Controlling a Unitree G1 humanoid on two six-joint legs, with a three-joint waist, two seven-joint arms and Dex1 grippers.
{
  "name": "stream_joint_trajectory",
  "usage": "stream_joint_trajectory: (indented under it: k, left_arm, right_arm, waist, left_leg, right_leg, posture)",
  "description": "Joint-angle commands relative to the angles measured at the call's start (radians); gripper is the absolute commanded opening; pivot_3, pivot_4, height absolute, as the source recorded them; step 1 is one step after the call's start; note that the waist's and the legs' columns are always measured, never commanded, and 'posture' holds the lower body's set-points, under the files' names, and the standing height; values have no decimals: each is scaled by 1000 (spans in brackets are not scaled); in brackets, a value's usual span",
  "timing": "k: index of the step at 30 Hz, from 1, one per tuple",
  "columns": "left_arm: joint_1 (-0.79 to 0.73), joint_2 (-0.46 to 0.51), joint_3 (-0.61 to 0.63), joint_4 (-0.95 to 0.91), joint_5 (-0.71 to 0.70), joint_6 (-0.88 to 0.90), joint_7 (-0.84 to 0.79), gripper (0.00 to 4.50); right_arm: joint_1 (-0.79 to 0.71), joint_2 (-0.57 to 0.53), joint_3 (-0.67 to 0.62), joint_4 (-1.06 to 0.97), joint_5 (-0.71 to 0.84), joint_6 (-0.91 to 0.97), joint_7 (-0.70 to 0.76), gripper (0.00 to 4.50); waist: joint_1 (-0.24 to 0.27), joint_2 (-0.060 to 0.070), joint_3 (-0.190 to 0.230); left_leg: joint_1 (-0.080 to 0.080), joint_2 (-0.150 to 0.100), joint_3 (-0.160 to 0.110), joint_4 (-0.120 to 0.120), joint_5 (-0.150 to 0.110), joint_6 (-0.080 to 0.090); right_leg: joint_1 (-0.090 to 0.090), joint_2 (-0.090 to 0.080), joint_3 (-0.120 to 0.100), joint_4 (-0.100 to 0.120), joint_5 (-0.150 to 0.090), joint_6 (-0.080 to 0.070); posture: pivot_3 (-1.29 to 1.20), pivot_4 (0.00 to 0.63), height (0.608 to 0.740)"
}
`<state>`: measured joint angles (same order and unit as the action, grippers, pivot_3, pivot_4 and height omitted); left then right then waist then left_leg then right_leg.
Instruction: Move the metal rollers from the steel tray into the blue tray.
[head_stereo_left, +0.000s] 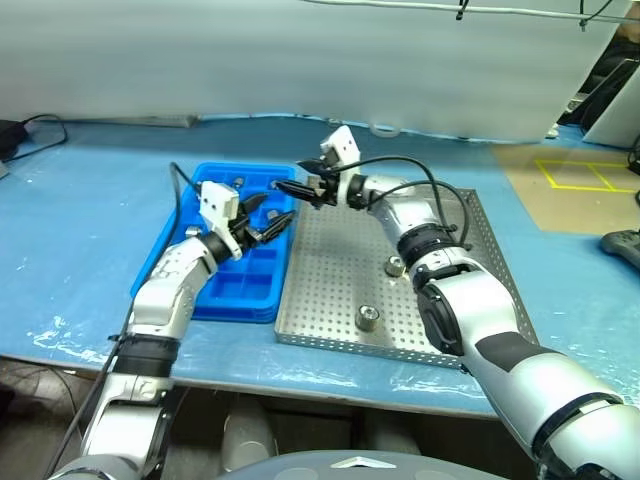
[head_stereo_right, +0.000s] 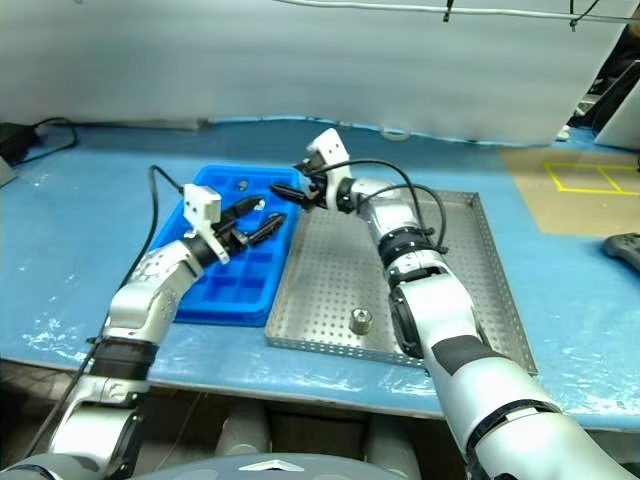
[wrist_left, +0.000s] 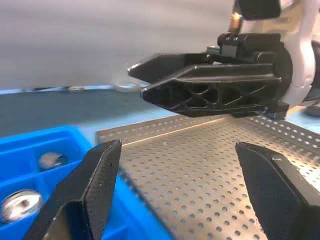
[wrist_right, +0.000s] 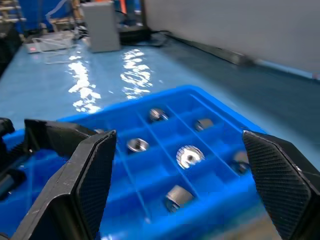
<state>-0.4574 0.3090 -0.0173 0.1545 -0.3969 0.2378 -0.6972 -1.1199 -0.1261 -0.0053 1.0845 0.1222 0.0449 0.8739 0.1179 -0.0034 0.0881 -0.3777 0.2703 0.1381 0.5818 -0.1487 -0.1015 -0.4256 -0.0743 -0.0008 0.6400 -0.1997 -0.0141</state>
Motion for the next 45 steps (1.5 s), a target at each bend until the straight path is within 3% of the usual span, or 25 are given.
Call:
stream_joint_trajectory:
  k: [1, 12, 19, 23, 27, 32, 36, 45]
  left_arm:
    - [-67, -10, -21, 69, 23, -43, -64, 4008]
    - [-199, -41, -96, 218, 42, 4, -267, 4008]
    - [-275, -79, -224, 360, 165, -34, -359, 4008]
    - [-311, -151, -244, 477, 191, -72, -390, 4008]
    - [-313, -209, -266, 555, 223, -98, -428, 4008]
    - [-300, -257, -233, 545, 176, -40, -484, 4008]
    - [-259, -229, -300, 496, 226, -9, -544, 4008]
    - [-199, -146, -326, 366, 235, 92, -589, 4008]
  right_arm:
    - [7, -56, -14, -36, -13, -6, -33, 4180]
    - [64, -213, -16, -29, -45, 15, -100, 4180]
    - [86, -264, -25, -13, -80, 16, -237, 4180]
    - [103, -279, -36, -11, -94, -4, -339, 4180]
    - [119, -285, -46, -29, -87, 0, -352, 4180]
    - [149, -291, -47, -52, -88, 5, -356, 4180]
    - [169, -287, -47, -73, -86, 12, -357, 4180]
    - [160, -264, -37, -57, -94, 12, -356, 4180]
  waist:
    - [-5, 0, 0]
    - [-23, 0, 0]
    - [-30, 0, 0]
    - [-37, 0, 0]
    - [-52, 0, 0]
    - [-70, 0, 0]
    - [-80, 0, 0]
    - [-84, 1, -1]
  left_leg:
    - [-1, 0, 0, 0, -1, 1]
    - [-2, 0, 4, 3, -1, 3]
    - [0, 0, 5, 13, -4, 9]
    - [-2, -1, 7, 14, -5, 9]
    - [-2, -1, 7, 15, -5, 11]
    - [-2, -1, 8, 15, -8, 15]
    - [-1, -1, 8, 16, -8, 16]
    - [-1, -1, 8, 16, -8, 16]
  right_leg:
    - [-1, 0, 0, 0, 0, 0]
    - [-2, -1, 1, 1, -1, 0]
    - [3, -1, 3, 2, -1, 0]
    - [3, -2, 3, 1, -1, 0]
    - [3, -3, 4, 0, -1, 0]
    - [3, -2, 4, 0, -1, 0]
    - [3, -3, 4, 0, -1, 0]
    - [3, -3, 4, 1, -1, 0]
  posture:
    - [-86, 0, 740]
    - [-143, 0, 740]
    - [-205, 0, 740]
    - [-239, 0, 740]
    - [-271, 0, 740]
    - [-287, 0, 740]
    - [-288, 0, 740]
    - [-254, 0, 740]
